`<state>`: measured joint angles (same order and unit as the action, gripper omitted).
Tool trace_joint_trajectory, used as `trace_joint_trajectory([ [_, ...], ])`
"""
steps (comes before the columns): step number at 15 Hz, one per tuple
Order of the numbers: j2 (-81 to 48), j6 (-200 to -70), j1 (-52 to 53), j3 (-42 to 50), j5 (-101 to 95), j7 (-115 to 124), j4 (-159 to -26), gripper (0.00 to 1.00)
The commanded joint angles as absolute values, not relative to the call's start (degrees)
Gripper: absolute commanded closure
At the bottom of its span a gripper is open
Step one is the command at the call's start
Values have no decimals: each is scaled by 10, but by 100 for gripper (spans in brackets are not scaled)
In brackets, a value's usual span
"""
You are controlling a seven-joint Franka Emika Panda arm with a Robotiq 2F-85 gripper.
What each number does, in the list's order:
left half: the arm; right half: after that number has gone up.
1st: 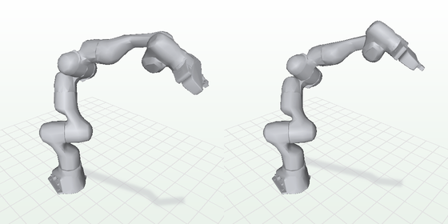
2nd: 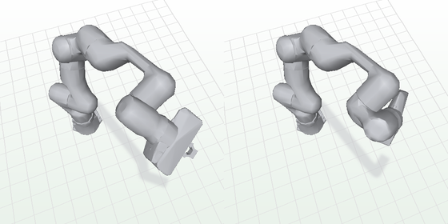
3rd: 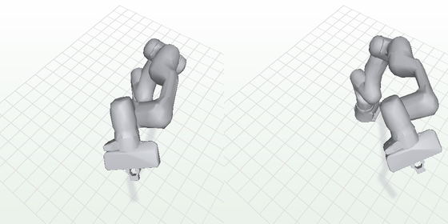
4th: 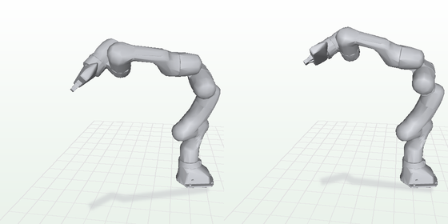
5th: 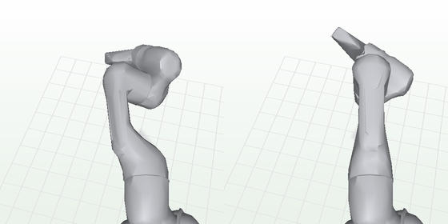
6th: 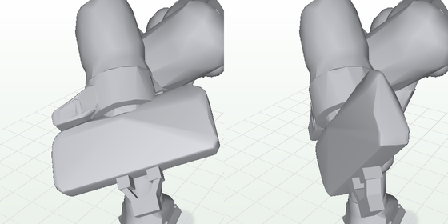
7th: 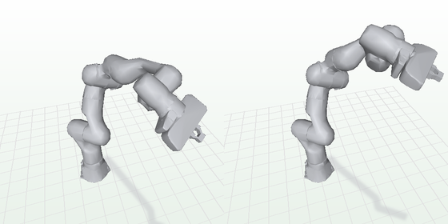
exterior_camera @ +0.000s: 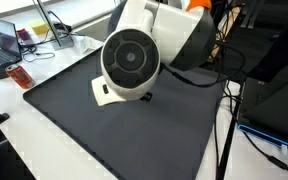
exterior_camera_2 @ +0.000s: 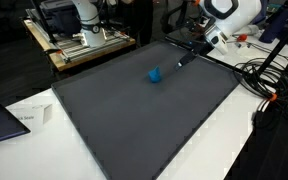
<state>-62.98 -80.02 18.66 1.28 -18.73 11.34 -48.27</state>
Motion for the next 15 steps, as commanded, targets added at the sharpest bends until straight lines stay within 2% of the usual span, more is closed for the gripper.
trace_joint_trajectory([
  [1,-634,-813,203,23,-208,129,-480,0],
  [8,-602,-867,224,25,-215,196,-550,0],
  [15,-522,-908,236,29,-226,260,-685,0],
])
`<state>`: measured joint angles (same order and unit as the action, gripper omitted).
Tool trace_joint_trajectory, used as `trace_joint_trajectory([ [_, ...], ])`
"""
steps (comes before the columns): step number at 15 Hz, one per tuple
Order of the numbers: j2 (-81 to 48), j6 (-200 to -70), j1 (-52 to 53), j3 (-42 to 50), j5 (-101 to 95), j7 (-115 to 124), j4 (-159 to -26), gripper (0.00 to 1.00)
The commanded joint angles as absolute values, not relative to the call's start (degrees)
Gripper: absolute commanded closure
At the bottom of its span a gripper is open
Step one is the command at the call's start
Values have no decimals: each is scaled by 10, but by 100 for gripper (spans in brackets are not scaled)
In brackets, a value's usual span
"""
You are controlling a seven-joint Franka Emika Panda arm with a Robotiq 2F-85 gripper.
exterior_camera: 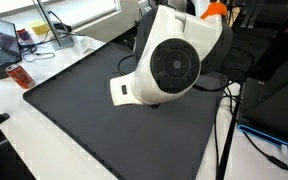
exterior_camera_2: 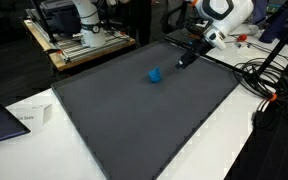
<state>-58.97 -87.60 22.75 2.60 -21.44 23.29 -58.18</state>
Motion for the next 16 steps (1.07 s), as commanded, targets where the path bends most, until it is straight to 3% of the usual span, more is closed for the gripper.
trace_joint_trajectory([
  [1,-505,-921,238,29,-230,268,-712,0],
  [10,-384,-1070,278,35,-297,363,-936,0],
  [16,-330,-1098,299,18,-408,486,-1058,0],
])
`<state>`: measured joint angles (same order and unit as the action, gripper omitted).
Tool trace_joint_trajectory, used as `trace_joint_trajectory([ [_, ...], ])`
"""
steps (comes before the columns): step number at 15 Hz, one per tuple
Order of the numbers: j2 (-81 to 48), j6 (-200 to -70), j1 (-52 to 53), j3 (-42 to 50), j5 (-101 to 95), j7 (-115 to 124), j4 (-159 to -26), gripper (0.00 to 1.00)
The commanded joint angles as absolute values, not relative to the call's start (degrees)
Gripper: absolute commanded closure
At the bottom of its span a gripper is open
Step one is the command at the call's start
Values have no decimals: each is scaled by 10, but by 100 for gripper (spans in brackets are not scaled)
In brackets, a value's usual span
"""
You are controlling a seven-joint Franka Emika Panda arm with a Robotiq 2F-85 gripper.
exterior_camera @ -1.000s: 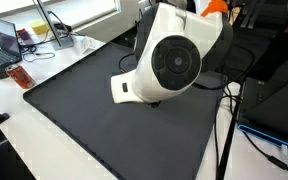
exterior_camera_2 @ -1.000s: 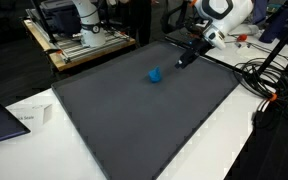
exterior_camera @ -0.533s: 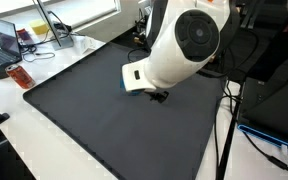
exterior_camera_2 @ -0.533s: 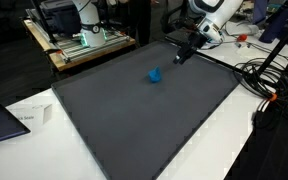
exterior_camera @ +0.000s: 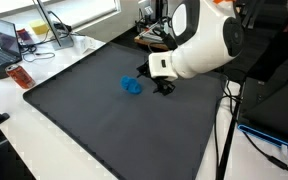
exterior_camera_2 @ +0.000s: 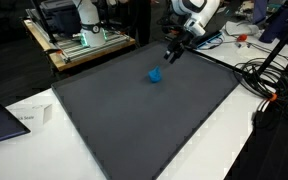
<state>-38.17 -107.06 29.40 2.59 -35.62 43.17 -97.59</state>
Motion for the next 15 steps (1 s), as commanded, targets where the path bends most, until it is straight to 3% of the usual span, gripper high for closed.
trace_joint_trajectory([
  [1,-321,-1100,298,13,-426,504,-1073,0],
  [8,-242,-1133,254,-35,-508,548,-1176,0],
  [15,-166,-1255,171,-69,-472,470,-1261,0],
])
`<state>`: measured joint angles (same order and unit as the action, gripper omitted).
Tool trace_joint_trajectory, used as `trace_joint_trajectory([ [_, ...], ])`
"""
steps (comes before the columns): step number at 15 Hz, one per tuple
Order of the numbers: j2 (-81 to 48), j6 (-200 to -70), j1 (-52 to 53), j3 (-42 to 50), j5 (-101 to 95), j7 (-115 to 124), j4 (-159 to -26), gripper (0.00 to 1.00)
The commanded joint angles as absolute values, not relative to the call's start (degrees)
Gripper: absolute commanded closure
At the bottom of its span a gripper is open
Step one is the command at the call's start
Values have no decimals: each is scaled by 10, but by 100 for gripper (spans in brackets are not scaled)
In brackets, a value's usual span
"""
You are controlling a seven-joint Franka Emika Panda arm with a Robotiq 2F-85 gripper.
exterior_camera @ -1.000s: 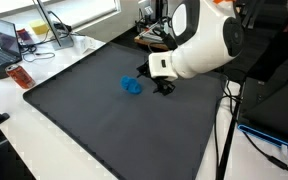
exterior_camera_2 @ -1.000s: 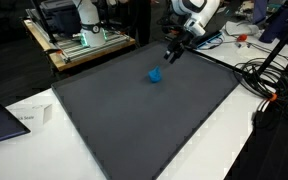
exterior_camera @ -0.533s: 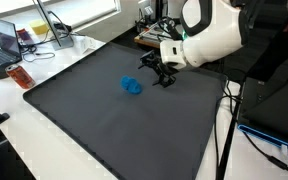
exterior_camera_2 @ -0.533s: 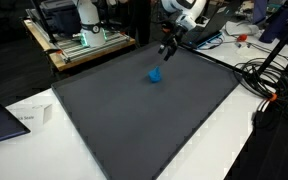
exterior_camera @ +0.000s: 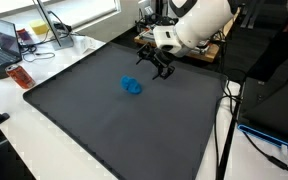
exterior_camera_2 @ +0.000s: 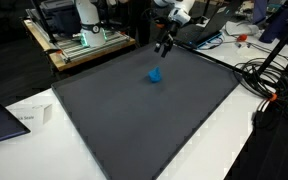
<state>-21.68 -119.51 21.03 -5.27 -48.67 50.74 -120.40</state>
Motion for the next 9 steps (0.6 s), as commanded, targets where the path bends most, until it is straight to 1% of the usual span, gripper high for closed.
trace_joint_trajectory([
  [1,-157,-1275,162,-69,-467,462,-1271,0],
  [9,-86,-1434,94,-58,-352,319,-1360,0],
])
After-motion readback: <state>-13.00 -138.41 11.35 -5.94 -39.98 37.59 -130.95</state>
